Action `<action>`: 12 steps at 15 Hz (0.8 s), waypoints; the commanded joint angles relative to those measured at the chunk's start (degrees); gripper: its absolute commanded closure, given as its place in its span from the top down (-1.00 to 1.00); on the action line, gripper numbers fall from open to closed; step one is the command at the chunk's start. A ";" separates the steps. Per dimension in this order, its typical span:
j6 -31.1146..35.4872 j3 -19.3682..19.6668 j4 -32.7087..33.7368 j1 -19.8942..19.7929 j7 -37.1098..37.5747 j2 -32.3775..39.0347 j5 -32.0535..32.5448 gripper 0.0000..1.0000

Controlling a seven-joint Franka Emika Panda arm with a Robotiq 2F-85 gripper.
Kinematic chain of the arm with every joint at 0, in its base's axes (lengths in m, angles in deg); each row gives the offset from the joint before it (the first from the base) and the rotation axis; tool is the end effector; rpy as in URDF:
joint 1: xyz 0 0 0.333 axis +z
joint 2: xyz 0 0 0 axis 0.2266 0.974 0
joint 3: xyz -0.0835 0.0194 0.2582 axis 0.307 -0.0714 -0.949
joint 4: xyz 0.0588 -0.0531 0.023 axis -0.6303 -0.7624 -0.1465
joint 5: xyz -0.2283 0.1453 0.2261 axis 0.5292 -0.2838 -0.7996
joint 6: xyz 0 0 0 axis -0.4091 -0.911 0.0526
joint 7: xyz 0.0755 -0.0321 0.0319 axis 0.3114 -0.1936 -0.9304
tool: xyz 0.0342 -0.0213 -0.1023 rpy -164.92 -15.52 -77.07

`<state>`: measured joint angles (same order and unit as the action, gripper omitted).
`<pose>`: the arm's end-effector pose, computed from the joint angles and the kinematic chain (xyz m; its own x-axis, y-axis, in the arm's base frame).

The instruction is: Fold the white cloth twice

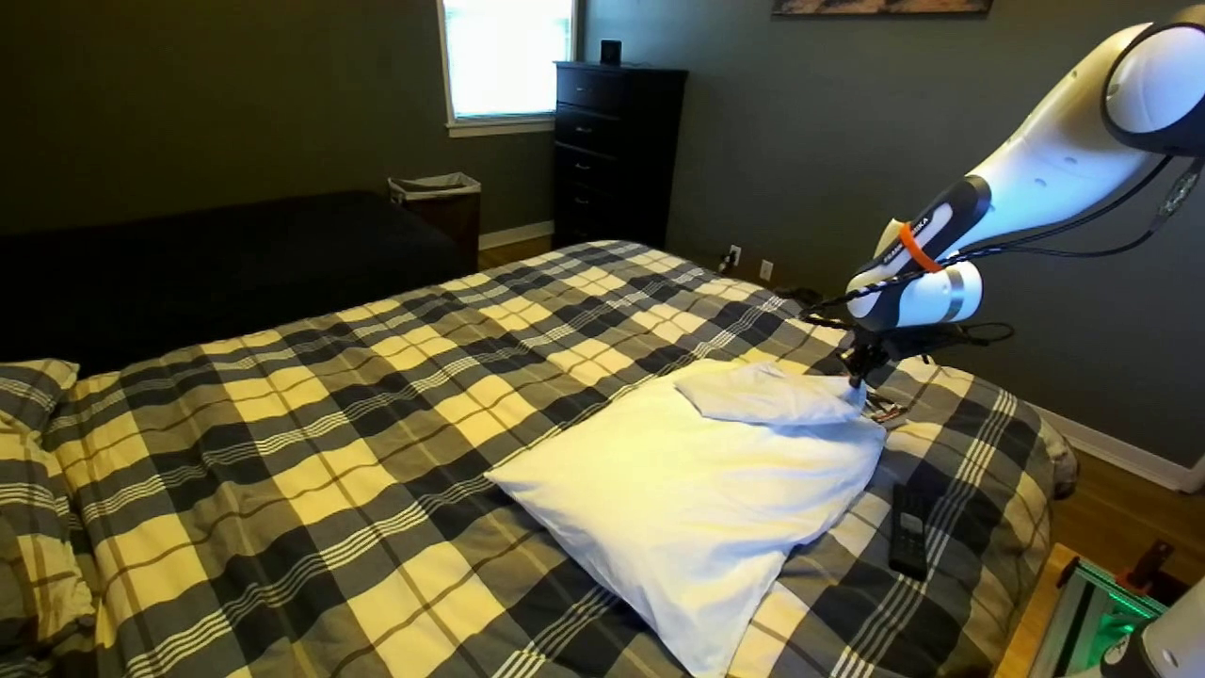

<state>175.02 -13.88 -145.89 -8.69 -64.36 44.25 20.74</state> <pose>0.4297 -0.3100 0.1865 0.9403 -0.3231 0.1072 -0.3363 -0.9305 0.1453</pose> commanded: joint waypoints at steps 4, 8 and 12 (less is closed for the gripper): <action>-0.10 2.00 -0.61 7.77 4.73 -4.08 7.00 -0.97; -1.41 0.58 2.30 10.63 5.15 -2.88 8.32 -0.97; -1.58 -1.18 4.74 11.65 4.61 -1.67 7.46 -0.97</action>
<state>175.01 -14.09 -143.66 2.62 -60.77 41.14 27.44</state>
